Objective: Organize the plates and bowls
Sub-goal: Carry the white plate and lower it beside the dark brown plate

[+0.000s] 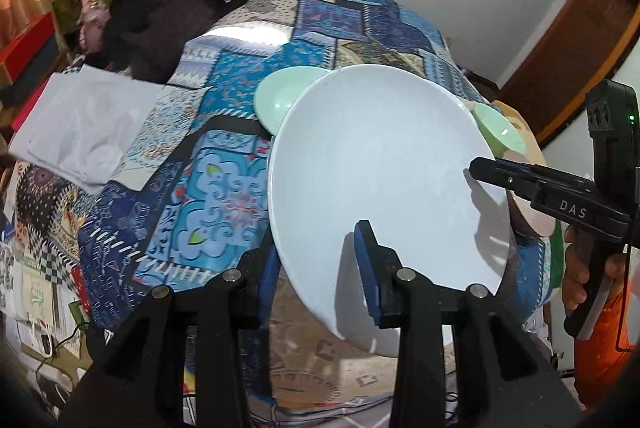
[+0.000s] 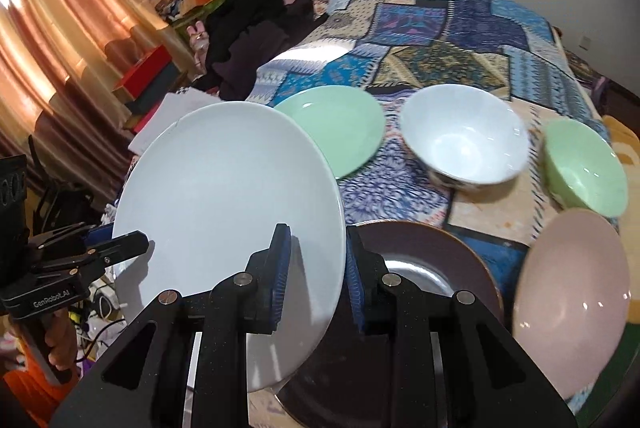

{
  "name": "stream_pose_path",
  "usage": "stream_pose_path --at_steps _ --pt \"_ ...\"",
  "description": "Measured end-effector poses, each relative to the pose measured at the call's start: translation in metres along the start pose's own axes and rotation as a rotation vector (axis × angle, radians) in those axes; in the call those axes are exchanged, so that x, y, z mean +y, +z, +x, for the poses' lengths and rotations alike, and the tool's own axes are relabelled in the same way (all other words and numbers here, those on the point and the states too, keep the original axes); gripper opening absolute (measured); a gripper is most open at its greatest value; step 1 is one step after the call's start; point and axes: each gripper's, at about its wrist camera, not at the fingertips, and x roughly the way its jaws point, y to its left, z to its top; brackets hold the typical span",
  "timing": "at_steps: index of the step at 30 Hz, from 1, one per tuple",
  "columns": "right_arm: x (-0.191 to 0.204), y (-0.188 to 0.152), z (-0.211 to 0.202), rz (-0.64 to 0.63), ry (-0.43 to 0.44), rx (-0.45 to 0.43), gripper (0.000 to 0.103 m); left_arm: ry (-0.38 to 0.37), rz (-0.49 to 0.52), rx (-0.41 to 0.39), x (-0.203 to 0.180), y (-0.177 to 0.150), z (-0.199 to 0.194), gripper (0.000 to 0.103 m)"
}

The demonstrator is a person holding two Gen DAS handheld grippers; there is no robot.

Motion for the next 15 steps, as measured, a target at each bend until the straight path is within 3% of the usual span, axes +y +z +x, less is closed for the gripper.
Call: stream_pose_path --at_steps 15 --pt "-0.040 -0.041 -0.030 0.112 -0.044 -0.020 0.024 -0.043 0.104 0.049 -0.057 -0.007 0.014 0.036"
